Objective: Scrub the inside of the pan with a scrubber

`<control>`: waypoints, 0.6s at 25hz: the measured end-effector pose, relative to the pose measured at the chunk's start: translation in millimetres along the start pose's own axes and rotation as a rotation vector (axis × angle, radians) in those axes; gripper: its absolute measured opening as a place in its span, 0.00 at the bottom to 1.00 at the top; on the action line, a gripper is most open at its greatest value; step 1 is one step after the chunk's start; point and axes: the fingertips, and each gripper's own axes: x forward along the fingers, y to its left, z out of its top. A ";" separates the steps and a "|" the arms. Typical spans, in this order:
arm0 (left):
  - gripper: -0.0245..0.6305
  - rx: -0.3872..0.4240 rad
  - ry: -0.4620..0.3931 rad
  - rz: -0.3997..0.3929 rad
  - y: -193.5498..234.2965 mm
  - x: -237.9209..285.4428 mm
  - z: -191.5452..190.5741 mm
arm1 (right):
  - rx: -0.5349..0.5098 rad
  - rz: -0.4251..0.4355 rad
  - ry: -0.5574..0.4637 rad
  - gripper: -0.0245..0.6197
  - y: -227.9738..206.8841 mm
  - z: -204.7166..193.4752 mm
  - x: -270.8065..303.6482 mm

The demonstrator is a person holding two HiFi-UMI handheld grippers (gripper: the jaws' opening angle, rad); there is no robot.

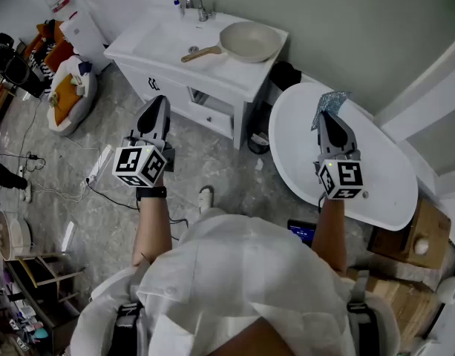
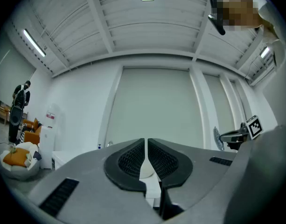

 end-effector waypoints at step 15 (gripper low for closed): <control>0.09 -0.015 0.027 -0.001 42.3 35.7 -16.6 | 0.012 0.010 0.013 0.06 9.3 -6.0 55.0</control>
